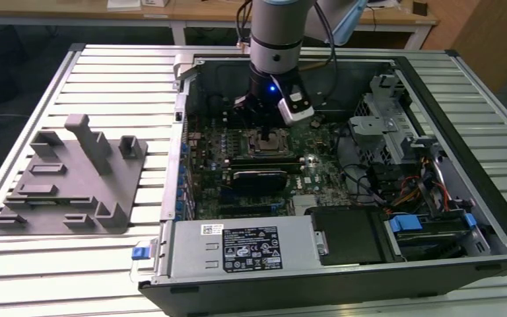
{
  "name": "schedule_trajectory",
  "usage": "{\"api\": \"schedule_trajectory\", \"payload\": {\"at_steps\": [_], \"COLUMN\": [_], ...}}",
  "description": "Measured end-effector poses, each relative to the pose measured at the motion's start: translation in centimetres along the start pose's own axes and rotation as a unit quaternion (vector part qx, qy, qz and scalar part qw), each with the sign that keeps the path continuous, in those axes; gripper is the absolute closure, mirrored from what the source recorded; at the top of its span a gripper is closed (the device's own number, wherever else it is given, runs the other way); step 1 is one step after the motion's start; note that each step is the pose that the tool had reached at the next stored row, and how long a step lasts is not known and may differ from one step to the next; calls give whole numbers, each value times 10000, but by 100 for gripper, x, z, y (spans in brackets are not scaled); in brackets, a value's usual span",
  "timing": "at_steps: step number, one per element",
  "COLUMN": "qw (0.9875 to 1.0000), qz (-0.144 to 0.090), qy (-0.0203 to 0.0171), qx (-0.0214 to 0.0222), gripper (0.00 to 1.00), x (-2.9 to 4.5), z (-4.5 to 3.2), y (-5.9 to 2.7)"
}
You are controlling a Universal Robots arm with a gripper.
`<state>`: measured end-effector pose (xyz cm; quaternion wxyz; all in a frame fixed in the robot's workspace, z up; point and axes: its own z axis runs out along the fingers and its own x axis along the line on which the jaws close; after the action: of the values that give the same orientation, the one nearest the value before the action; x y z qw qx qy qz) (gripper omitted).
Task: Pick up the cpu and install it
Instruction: 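Close the cpu cover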
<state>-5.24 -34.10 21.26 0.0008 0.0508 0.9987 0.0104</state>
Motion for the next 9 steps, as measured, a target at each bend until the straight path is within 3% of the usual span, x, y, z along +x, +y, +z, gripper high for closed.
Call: {"api": "schedule_trajectory", "payload": {"at_steps": [4, 9], "qw": [10000, 9999], "qz": [7, 5], "qy": [-35, -130], "qx": [-4, -13], "gripper": [89, 89], "x": [90, 152], "z": [22, 67], "y": [-9, -17]}}
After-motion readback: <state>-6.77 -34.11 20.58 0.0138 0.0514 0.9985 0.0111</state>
